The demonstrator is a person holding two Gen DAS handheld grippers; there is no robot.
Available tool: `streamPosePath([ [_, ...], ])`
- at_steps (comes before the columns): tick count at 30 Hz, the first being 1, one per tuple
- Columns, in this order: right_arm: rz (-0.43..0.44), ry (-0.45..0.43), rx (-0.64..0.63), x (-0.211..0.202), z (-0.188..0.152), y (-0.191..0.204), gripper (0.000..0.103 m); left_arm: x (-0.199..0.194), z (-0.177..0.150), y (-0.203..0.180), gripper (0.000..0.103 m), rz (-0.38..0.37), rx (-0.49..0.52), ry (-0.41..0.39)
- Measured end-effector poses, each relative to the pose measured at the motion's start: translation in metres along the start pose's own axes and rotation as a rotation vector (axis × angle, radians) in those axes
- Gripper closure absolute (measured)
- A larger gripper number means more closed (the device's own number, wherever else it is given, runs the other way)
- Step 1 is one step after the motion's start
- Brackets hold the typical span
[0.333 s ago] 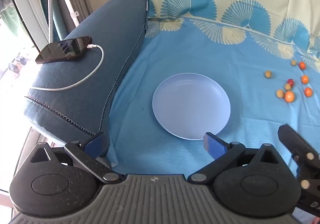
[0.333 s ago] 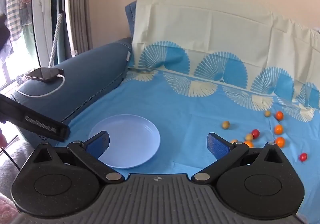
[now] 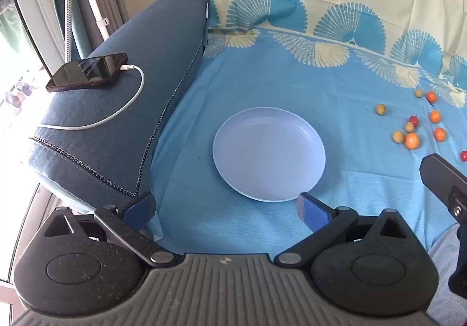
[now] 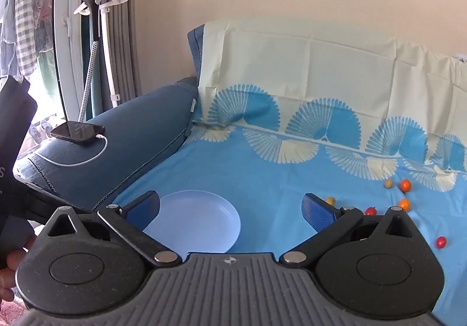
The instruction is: Organize fruits
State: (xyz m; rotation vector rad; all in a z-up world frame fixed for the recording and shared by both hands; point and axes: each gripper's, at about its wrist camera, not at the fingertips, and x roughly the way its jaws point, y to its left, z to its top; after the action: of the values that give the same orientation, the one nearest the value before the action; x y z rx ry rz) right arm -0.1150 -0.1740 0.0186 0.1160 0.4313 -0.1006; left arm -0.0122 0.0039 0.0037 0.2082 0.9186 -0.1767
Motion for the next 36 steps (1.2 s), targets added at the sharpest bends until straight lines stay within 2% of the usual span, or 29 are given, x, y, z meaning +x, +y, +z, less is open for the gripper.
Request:
streamPosePath([
  [9, -0.025, 0.029, -0.015, 0.027, 0.005, 0.009, 0.000, -0.006, 0.000, 0.000, 0.000, -0.010, -0.012, 0.005],
  [15, -0.035, 0.026, -0.027, 0.028, 0.009, 0.009, 0.000, -0.006, -0.002, -0.001, 0.000, -0.012, -0.002, 0.006],
  [21, 0.045, 0.009, -0.087, 0.032, 0.021, 0.009, 0.000, -0.007, -0.003, -0.003, 0.000, -0.012, 0.006, 0.000],
  [27, 0.051, 0.076, -0.038, 0.042, 0.018, 0.005, 0.000, -0.005, -0.003, -0.003, 0.000, -0.004, 0.010, 0.004],
  [36, -0.002, 0.142, -0.038, 0.050, -0.001, 0.015, 0.000, 0.002, -0.002, -0.003, 0.000, 0.010, 0.015, 0.032],
])
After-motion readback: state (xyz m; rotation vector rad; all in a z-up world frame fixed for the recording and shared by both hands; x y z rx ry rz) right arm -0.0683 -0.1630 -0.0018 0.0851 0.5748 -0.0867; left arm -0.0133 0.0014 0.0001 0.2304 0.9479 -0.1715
